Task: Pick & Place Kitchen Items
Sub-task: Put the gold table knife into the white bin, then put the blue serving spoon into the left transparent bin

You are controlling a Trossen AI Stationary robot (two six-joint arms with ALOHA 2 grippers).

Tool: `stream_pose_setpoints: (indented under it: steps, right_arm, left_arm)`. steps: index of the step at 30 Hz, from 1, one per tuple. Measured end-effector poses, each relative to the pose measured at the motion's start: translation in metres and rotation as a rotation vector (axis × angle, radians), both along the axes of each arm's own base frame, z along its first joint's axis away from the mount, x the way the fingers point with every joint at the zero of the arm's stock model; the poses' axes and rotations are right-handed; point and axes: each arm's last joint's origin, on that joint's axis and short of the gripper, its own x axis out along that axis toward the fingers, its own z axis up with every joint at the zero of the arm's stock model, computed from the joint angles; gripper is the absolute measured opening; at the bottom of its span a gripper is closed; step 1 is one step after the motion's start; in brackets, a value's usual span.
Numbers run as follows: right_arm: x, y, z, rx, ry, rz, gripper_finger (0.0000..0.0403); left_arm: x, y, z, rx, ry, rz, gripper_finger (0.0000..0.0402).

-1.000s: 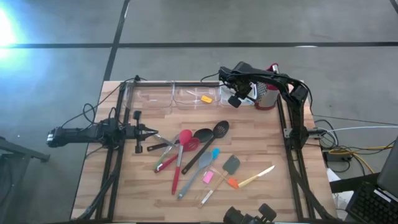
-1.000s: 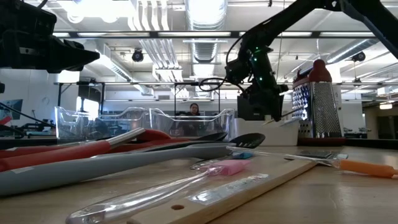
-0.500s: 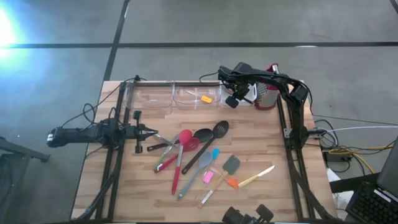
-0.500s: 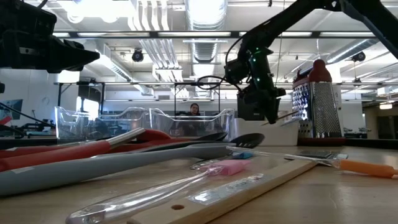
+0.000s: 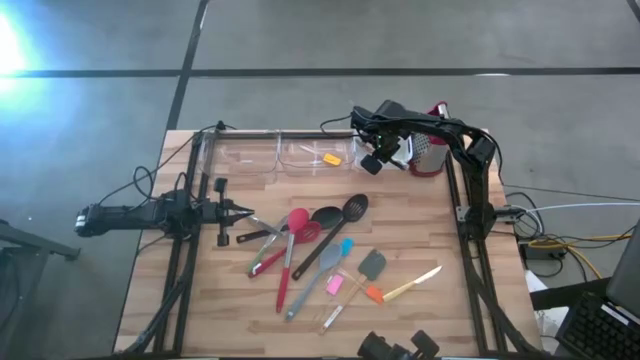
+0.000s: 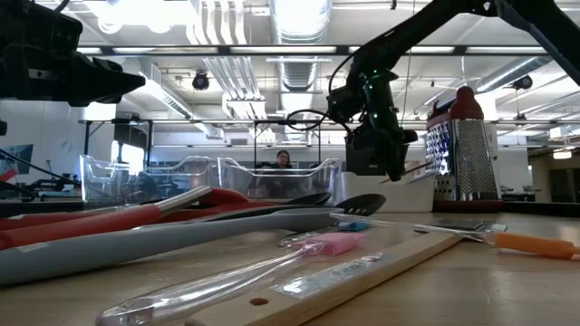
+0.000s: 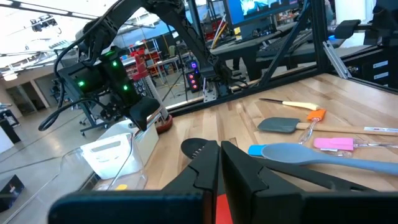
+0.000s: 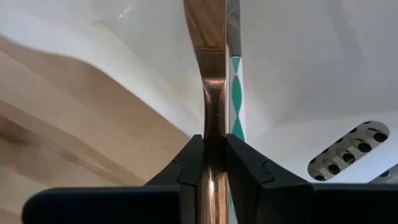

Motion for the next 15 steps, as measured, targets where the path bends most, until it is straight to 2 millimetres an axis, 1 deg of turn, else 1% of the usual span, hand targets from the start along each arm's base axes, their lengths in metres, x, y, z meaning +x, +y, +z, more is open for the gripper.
stream_pose_setpoints:
  steps: [6, 15]
  right_arm:
    - [0.0004, -0.0001, -0.0002, -0.007, -0.006, -0.021, 0.0060]
    - [0.0007, -0.0003, 0.0009, -0.013, -0.013, -0.017, 0.0120]
  left_arm:
    - [0.0000, 0.0000, 0.0000, 0.000, 0.000, 0.000, 0.0023]
    - [0.0000, 0.0000, 0.0000, 0.000, 0.000, -0.001, 0.0023]
